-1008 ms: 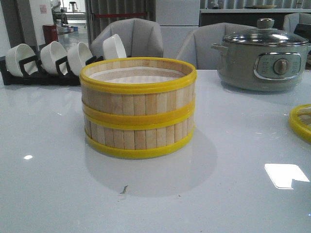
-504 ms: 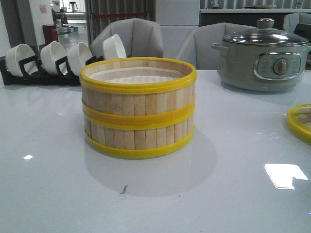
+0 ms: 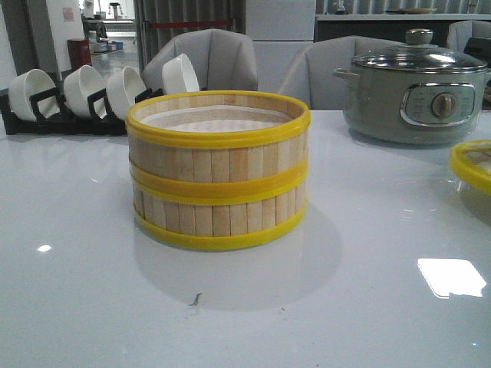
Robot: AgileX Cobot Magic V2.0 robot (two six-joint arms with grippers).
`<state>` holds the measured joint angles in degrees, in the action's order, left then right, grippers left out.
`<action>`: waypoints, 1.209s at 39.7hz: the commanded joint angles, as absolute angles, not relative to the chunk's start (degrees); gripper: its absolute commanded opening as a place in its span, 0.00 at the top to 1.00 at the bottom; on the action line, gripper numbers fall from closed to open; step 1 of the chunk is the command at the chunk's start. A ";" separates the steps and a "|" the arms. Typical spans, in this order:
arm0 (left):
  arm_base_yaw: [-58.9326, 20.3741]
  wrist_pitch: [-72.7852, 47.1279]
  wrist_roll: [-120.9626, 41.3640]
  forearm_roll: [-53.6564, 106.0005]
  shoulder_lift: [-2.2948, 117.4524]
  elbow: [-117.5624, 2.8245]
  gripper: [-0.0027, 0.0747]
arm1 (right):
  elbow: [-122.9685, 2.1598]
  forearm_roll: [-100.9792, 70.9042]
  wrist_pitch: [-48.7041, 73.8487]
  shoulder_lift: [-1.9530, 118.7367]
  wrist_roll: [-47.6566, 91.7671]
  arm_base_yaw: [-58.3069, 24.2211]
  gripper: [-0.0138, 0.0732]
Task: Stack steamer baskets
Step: 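Lift the woven lid and carry it over the basket stack, then lower the lid onto the top basket and open the right gripper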
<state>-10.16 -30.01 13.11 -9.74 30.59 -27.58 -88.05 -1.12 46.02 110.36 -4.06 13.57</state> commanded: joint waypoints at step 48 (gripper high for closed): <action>-10.05 -25.25 13.59 -10.11 30.72 -29.13 0.86 | -126.22 -5.10 59.20 115.07 1.31 -29.08 0.80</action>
<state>-10.16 -29.86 13.11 -9.74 30.59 -27.58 -122.75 -4.77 61.95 117.55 0.00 -28.27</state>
